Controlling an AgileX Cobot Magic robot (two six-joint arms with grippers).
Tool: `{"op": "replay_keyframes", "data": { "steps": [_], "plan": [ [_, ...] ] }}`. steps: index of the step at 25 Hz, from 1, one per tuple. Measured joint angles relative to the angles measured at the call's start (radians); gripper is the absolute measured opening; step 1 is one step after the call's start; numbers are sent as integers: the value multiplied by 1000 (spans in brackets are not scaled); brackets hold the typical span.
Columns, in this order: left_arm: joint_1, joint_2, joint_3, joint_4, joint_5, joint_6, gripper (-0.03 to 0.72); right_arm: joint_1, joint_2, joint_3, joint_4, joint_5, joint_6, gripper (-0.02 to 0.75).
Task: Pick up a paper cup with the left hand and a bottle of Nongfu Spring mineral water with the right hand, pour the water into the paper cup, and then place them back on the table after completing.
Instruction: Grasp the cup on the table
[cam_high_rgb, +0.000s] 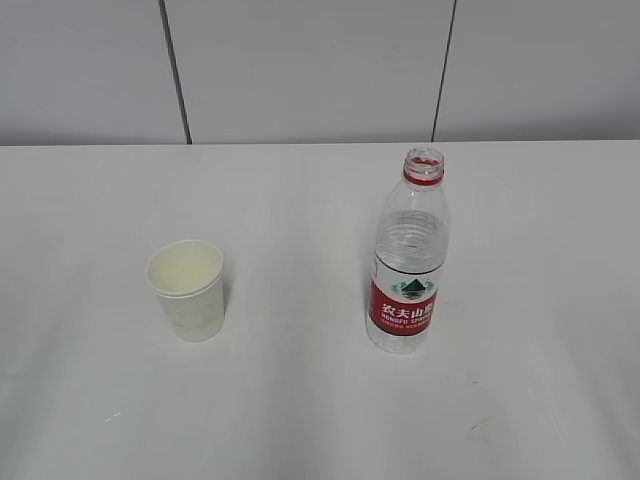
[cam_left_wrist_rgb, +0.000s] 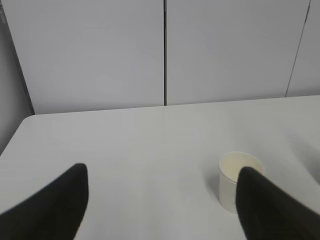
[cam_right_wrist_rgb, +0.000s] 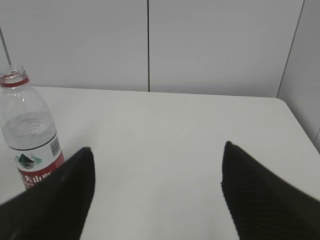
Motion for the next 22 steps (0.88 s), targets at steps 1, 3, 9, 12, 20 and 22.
{"op": "replay_keyframes", "data": {
  "steps": [1,3,9,12,20,22],
  "plan": [
    [0,0,23,-2,-28,0,553,0,8,0,0,-9,0,585],
    [0,0,66,-6,-74,0,553,0,25,0,0,-33,0,585],
    [0,2,117,-28,-241,0,535,0,114,4,0,-119,0,586],
    [0,14,146,-33,-315,0,526,0,160,33,0,-192,0,586],
    [0,156,190,-35,-475,0,503,0,240,73,0,-370,0,585],
    [0,201,193,-35,-491,0,502,0,266,73,0,-392,0,585]
  ]
}}
